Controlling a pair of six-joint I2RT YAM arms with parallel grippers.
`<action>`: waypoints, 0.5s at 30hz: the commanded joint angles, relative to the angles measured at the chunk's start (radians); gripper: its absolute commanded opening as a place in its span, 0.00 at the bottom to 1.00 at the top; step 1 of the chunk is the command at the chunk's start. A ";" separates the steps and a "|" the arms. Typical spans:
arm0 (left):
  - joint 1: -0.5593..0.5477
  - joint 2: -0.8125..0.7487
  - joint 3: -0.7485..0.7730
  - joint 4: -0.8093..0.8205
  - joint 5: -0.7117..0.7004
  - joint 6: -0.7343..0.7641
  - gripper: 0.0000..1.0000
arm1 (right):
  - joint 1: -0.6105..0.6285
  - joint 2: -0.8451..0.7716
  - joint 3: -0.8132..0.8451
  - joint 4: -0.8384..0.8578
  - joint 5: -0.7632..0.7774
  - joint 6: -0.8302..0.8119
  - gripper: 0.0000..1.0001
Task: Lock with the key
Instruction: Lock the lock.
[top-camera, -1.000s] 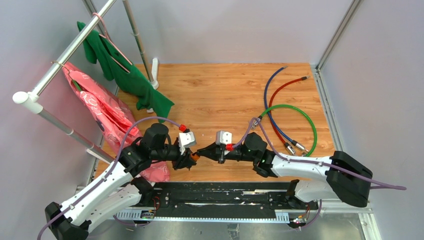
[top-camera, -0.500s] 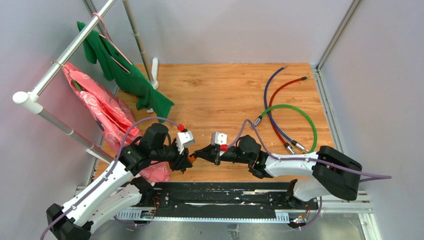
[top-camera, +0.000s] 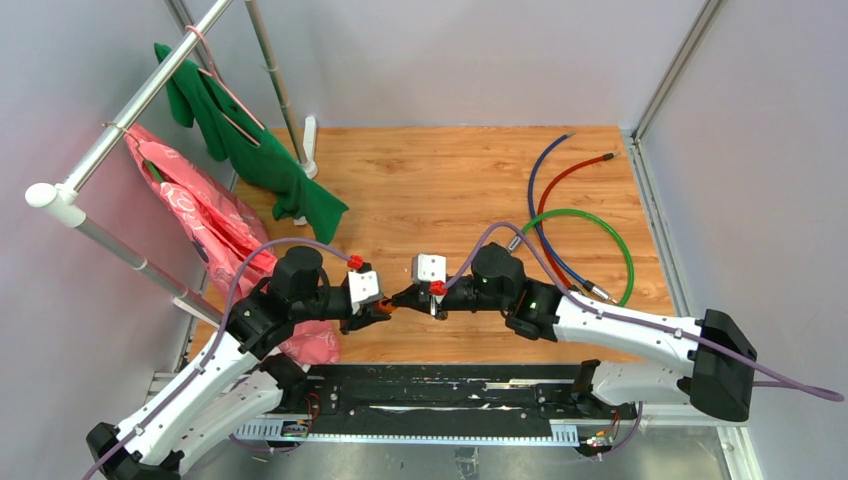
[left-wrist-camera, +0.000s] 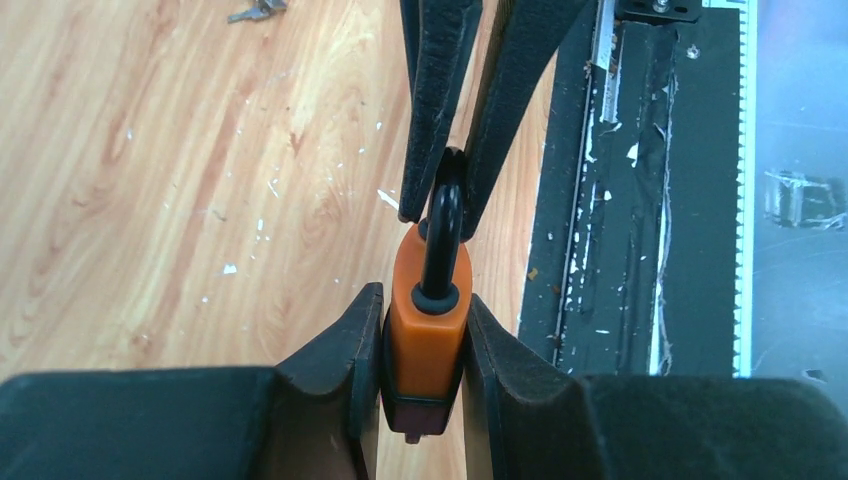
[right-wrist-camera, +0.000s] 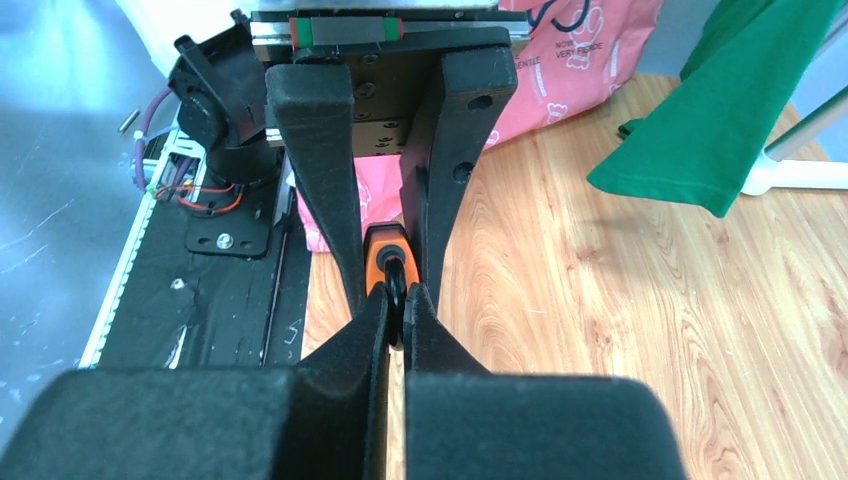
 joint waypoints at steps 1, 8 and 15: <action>0.018 -0.032 0.029 0.246 -0.018 0.113 0.00 | 0.041 0.017 0.090 -0.433 -0.139 -0.041 0.01; 0.018 -0.028 -0.009 0.182 0.002 0.162 0.00 | 0.039 -0.026 0.180 -0.461 -0.101 -0.034 0.09; 0.017 -0.028 -0.036 0.147 -0.004 0.198 0.00 | 0.040 -0.115 0.181 -0.410 -0.057 -0.041 0.21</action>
